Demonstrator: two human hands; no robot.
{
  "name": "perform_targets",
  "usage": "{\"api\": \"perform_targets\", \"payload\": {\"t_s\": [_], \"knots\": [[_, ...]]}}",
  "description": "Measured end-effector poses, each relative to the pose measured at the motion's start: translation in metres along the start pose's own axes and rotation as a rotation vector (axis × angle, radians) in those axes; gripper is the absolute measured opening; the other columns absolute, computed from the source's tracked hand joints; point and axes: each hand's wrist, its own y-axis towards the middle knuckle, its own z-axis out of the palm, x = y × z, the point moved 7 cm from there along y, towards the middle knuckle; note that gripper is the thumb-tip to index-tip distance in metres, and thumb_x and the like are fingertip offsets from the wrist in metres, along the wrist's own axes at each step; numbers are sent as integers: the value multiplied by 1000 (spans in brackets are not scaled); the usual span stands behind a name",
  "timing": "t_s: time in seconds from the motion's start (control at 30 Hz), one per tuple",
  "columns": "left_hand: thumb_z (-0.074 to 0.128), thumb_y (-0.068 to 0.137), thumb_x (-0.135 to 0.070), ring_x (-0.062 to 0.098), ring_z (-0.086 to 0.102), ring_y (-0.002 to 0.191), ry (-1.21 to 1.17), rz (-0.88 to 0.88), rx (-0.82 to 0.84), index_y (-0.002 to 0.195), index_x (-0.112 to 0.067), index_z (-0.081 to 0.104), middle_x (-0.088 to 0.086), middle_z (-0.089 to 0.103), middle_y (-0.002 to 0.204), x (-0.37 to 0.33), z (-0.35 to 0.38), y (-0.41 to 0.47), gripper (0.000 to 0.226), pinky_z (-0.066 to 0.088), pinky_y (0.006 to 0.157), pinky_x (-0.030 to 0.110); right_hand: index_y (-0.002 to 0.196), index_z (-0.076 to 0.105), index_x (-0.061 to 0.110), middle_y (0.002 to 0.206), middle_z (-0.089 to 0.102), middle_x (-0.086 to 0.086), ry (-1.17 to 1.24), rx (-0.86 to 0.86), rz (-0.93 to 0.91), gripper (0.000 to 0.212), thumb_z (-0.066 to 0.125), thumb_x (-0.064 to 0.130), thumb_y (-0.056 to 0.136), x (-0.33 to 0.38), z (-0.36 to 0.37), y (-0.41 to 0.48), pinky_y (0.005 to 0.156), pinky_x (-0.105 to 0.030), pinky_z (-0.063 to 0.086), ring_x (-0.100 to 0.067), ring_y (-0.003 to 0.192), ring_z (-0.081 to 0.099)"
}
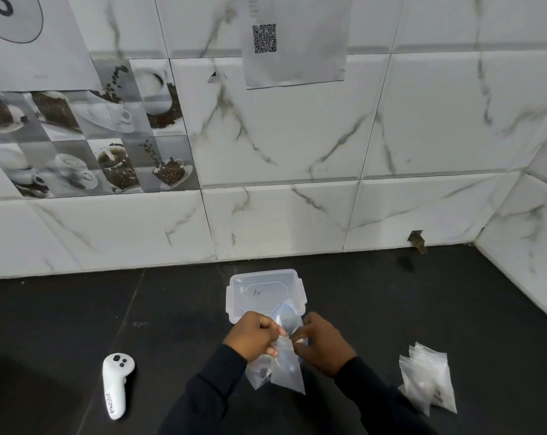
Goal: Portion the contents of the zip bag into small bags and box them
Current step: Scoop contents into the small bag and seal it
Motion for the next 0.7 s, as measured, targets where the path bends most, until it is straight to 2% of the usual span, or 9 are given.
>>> {"api": "perform_targets", "payload": {"t_s": [0.1,0.2,0.3,0.37,0.43,0.5,0.6,0.63,0.7], "knots": [[51,91,1,15,63,54,-54,12,3,91,4,75,10,75,83,-3,1,1,24,54,61,20,91,76,37,129,45,12,-126,-20,-62,9,70,41,85,0,3,4,105,-30,41,-14,119,40],[50,90,4,14,62,51,-100,17,33,93,8,73,4,74,77,-4,5,2,23,54,60,21,87,76,37,144,41,6,-79,-19,-47,5,73,38,84,3,-1,8,108,-32,40,-18,130,39],[50,91,6,14,63,51,-140,1,50,95,11,72,10,74,86,-5,6,4,22,53,56,19,66,64,45,113,57,18,26,81,32,22,74,35,84,1,3,11,85,-11,41,-3,104,56],[50,91,7,13,62,50,-177,-20,54,96,12,71,15,73,89,-5,7,5,22,53,53,17,50,61,44,76,62,21,57,152,96,41,70,29,87,2,5,9,69,-8,40,6,72,59],[51,92,6,12,62,49,-220,-50,56,99,12,70,17,71,85,-5,9,7,21,54,52,16,45,59,34,55,58,14,41,187,142,48,63,21,91,0,6,10,56,-7,38,6,49,55],[51,92,8,13,61,48,-265,-83,44,102,14,69,18,69,80,-4,9,7,21,54,51,16,58,58,27,59,54,12,-39,222,112,37,59,21,94,0,11,9,54,-8,38,2,49,51],[47,90,11,16,63,51,-345,-108,35,101,19,64,20,64,81,-15,13,4,22,56,54,18,100,66,16,86,64,4,-77,326,47,14,53,22,98,1,20,7,77,-24,54,-7,78,61],[47,90,12,18,64,53,-388,-108,47,98,16,63,19,62,78,-21,16,4,19,57,55,19,103,63,19,92,66,2,-56,305,7,14,50,18,100,4,17,6,74,-25,57,-10,82,64],[48,91,11,20,66,55,-485,-119,59,91,10,61,14,60,70,-35,23,6,13,60,57,21,94,57,20,86,61,0,-58,262,-98,21,44,5,101,10,12,4,59,-19,55,-5,67,65]]}}
